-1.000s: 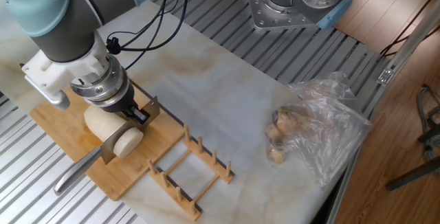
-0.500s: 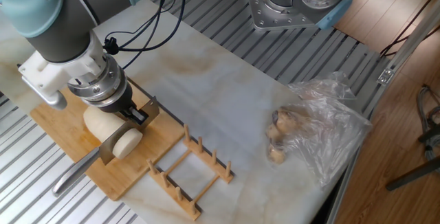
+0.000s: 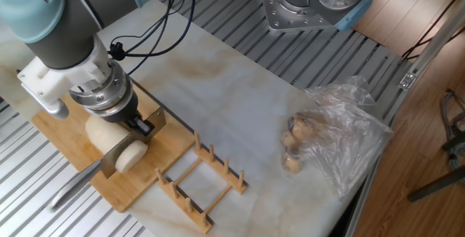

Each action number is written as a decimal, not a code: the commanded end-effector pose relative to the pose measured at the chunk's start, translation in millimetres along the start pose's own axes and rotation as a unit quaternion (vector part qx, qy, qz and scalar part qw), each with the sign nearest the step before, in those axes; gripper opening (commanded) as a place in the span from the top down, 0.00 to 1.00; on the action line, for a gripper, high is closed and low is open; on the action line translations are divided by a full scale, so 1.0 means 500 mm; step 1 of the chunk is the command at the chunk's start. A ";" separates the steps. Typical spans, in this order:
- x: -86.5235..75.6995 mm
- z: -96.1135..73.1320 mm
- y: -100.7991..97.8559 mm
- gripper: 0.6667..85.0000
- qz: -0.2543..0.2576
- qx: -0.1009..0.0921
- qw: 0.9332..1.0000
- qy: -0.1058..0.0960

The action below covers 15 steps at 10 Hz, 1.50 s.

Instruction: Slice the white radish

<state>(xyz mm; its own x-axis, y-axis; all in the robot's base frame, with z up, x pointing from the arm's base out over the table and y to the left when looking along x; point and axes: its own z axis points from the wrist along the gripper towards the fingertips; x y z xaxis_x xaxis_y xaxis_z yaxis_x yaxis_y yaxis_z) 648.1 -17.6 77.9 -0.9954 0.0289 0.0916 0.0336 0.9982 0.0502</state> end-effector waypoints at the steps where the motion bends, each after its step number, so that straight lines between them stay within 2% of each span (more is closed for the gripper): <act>1: -0.008 -0.008 -0.007 0.97 -0.004 0.005 1.000 0.000; 3: -0.015 -0.010 -0.001 0.92 -0.008 0.007 1.000 -0.003; 6: -0.020 -0.018 0.004 0.89 -0.013 0.014 1.000 -0.001; 9: -0.019 -0.018 0.000 0.81 -0.022 0.011 1.000 0.003; 12: -0.021 -0.017 -0.001 0.81 -0.018 0.008 1.000 0.001; 15: -0.048 -0.035 -0.025 0.81 -0.031 0.010 0.999 -0.010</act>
<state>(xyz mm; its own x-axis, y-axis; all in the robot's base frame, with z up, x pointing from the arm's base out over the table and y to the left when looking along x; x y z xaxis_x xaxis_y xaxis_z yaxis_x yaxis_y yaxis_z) 664.8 -26.3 87.1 -0.9964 -0.0196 0.0825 -0.0177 0.9996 0.0236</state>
